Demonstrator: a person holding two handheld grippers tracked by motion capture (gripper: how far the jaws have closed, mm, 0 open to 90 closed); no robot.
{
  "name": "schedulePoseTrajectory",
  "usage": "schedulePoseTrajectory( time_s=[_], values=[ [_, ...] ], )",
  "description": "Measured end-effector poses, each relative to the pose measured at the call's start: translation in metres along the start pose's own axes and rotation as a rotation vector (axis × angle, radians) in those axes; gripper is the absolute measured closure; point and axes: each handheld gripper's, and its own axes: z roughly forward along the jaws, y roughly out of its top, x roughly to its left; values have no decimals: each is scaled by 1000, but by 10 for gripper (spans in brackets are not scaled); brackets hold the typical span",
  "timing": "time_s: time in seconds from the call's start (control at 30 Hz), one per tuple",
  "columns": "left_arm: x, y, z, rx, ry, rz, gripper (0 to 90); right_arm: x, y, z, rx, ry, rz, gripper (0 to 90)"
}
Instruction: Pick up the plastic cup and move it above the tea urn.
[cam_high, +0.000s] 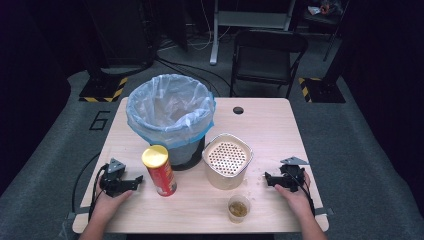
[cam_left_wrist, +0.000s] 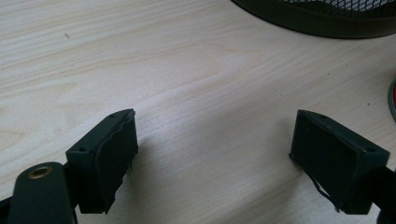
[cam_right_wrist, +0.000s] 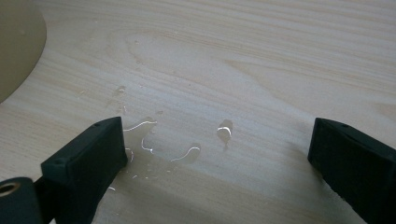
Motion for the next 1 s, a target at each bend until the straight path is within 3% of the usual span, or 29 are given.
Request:
schedulePoseTrajectory(
  time_s=[0.1,0.3,0.53,0.6,0.77,1.0],
  values=[
    [0,0,0,1,1,1,142,0,0,0,-2,0,-4,42],
    [0,0,0,2,7,1,142,0,0,-6,-21,21,-26,272],
    [0,0,0,2,8,3,142,8,5,-18,-45,38,-52,356],
    [0,0,0,2,5,-1,142,14,7,-28,-70,73,-80,399],
    [0,0,-1,8,9,11,142,26,9,-41,-94,154,-127,406],
    [0,0,-1,7,9,9,142,44,14,-53,-116,247,-192,339]
  ],
)
